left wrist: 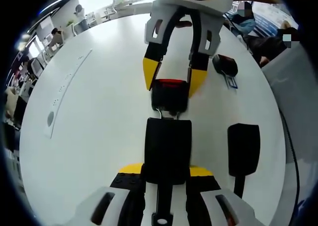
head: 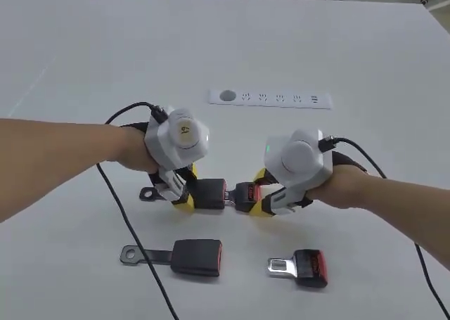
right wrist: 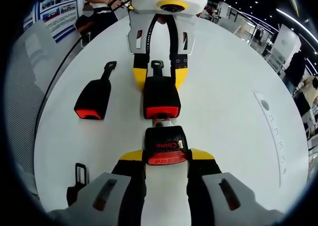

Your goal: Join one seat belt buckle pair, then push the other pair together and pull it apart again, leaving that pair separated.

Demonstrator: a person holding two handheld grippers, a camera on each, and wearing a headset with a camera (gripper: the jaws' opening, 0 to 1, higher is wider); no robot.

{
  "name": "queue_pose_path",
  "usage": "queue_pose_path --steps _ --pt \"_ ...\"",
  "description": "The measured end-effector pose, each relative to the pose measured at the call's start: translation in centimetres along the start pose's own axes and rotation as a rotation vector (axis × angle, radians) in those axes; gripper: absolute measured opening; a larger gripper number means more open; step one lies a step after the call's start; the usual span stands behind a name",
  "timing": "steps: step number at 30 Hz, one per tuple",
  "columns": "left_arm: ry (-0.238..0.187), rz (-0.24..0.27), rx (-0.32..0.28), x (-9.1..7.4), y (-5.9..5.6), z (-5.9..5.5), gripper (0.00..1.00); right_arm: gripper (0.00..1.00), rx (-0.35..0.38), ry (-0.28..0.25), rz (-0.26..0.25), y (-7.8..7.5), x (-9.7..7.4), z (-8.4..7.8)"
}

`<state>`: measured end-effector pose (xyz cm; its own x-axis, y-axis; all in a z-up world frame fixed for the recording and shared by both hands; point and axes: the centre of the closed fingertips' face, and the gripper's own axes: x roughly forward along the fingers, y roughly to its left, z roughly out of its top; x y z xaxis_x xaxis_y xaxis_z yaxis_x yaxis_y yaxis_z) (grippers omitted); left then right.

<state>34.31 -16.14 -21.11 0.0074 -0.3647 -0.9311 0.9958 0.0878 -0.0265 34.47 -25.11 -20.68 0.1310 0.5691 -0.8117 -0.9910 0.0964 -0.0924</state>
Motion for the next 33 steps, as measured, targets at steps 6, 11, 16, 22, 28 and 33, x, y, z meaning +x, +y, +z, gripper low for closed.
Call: queue_pose_path --steps 6,11,16,22,28,33 --pt "0.003 0.002 0.002 -0.1 -0.2 0.1 0.31 0.29 0.014 -0.019 -0.005 0.4 0.7 1.1" --pt "-0.006 0.005 -0.005 0.0 0.0 0.0 0.31 0.29 0.007 -0.026 0.006 0.2 0.5 1.4" --pt "0.005 0.003 0.003 0.1 0.0 0.0 0.31 0.29 0.011 -0.029 0.006 0.3 0.4 1.2" --pt "0.015 0.002 0.008 0.0 0.0 0.0 0.31 0.29 0.011 -0.026 0.005 0.2 0.4 1.1" --pt "0.017 0.008 0.008 0.1 -0.2 0.1 0.31 0.29 -0.019 -0.026 0.009 0.2 0.1 0.8" --pt "0.01 0.006 0.025 0.1 -0.2 0.1 0.31 0.29 -0.009 -0.006 0.001 0.1 0.3 0.7"
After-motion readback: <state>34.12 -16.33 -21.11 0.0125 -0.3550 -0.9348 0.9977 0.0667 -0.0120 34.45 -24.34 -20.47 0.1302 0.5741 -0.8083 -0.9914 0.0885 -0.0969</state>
